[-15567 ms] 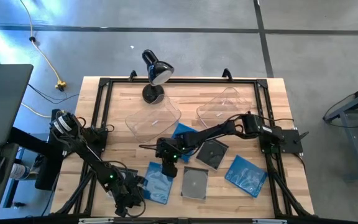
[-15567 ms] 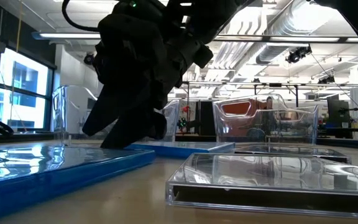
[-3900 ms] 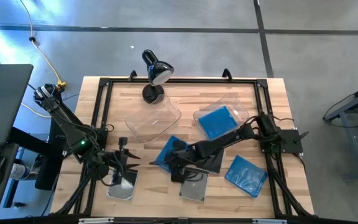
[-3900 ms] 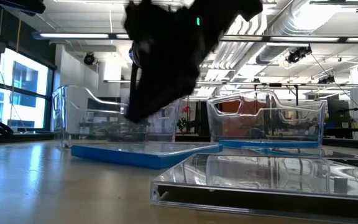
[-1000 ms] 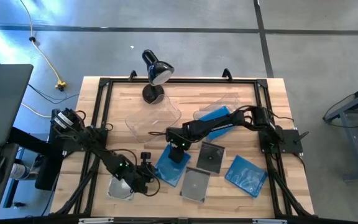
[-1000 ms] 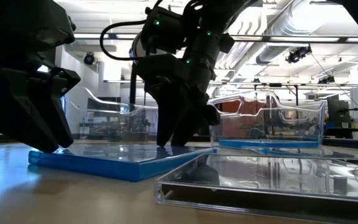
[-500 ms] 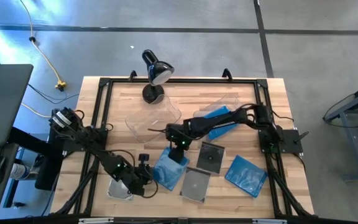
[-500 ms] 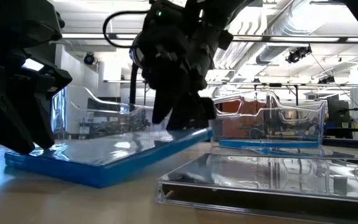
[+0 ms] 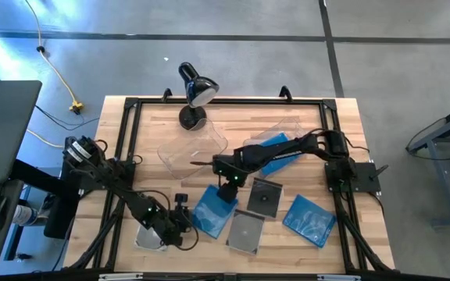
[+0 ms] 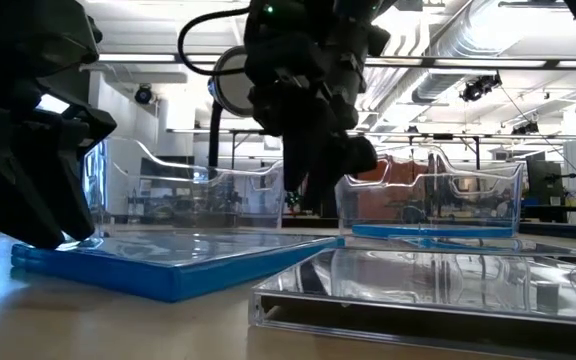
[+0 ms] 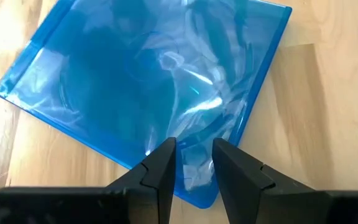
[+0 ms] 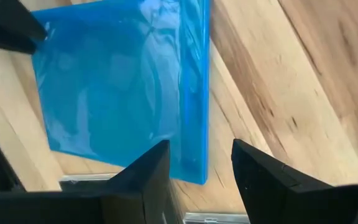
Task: Pick & place jewel cases by type
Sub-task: Put the top blue CD case into the right transparent bin
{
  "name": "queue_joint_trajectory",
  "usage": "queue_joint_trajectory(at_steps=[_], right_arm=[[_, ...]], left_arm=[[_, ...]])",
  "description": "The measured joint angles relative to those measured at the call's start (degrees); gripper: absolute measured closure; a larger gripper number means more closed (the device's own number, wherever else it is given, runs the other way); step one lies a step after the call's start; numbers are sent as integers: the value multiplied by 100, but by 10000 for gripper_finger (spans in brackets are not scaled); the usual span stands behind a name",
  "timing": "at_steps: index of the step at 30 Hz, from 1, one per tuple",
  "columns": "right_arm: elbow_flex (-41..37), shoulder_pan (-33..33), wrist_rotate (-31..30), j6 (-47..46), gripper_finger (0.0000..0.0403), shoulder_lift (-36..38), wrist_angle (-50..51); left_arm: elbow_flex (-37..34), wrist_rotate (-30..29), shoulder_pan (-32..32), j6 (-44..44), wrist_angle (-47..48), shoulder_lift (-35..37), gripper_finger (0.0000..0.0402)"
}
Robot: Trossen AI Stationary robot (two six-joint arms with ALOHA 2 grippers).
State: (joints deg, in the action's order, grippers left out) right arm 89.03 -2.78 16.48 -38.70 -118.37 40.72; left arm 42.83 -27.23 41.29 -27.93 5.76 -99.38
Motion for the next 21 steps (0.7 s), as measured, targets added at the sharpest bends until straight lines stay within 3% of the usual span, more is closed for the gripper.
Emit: queue_joint_trajectory(at_steps=[4, 9, 21], right_arm=[[0, -48, -464, -189, 242, 0, 108], [-36, -29, -566, -350, 242, -161, 246], [-784, -26, 187, -656, 242, -152, -883]], left_arm=[[-2, -232, 201, -1, -31, -43, 293], [-13, -421, 392, -23, -6, -41, 293], [-11, -378, 418, -240, 25, -43, 293]])
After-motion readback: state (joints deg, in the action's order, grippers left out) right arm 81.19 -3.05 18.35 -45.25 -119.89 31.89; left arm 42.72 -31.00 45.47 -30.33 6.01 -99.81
